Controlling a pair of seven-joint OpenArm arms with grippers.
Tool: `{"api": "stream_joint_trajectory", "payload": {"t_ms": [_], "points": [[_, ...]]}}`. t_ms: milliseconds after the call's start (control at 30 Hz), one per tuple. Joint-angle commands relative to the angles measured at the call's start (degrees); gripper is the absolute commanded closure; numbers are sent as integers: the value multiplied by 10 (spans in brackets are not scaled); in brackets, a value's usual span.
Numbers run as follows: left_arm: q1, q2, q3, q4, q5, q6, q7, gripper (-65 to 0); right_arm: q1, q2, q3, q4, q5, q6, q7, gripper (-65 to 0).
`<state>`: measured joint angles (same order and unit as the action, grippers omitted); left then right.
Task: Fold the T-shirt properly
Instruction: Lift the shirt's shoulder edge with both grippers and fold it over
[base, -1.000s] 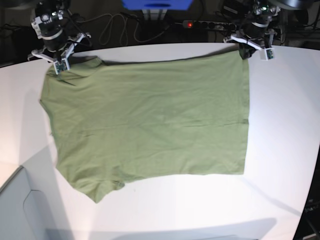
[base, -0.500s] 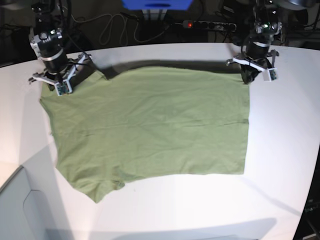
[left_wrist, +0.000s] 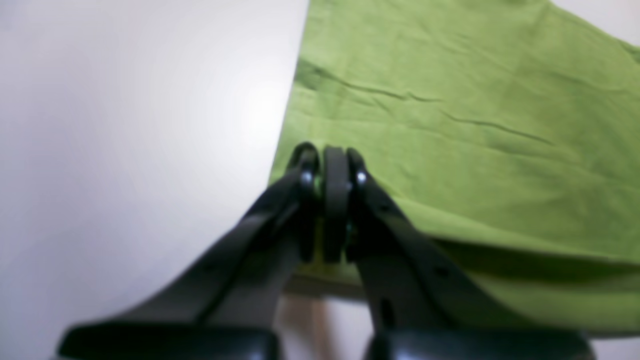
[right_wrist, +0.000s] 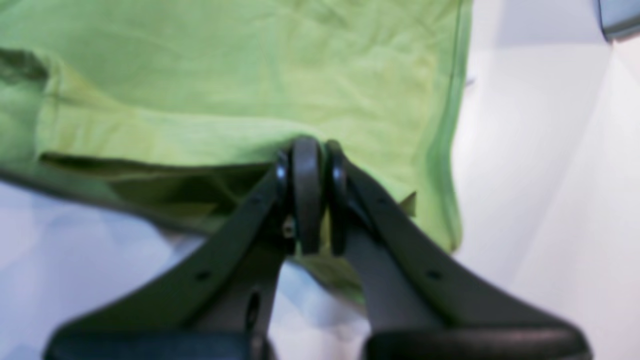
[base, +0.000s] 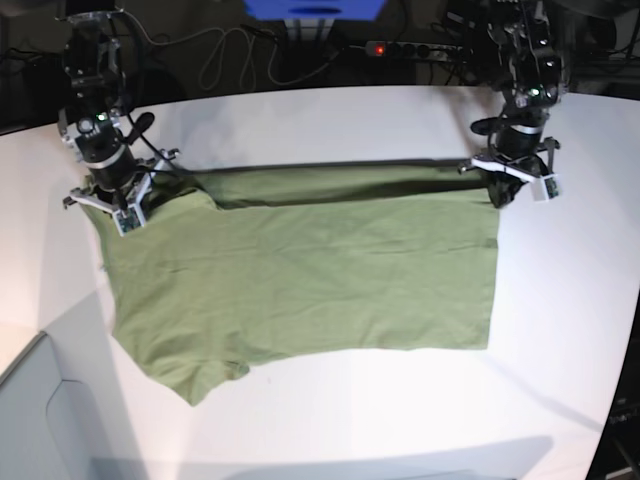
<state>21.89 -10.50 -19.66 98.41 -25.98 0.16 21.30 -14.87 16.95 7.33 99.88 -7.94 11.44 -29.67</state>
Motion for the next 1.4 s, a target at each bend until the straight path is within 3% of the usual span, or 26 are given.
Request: {"api": "stream_joint_trajectory", "payload": {"t_ms": [0,367,733,1367], "points": [[-8,-5,-3,7,-3,-1,-13,0,14,3,2,4,0,1,14,-2],[-19,-4,-2,3,-3,-1,-13,0,94,3,1,-66,1,1,15,-2],[-55,0,1,-1,-3,-1,-12,0,143,4,-73,-92,1,1,14,-2],[-92,-1,1,-40,-3,-1,-12,0,158,5,-76,-93,1,1,14,-1]]}}
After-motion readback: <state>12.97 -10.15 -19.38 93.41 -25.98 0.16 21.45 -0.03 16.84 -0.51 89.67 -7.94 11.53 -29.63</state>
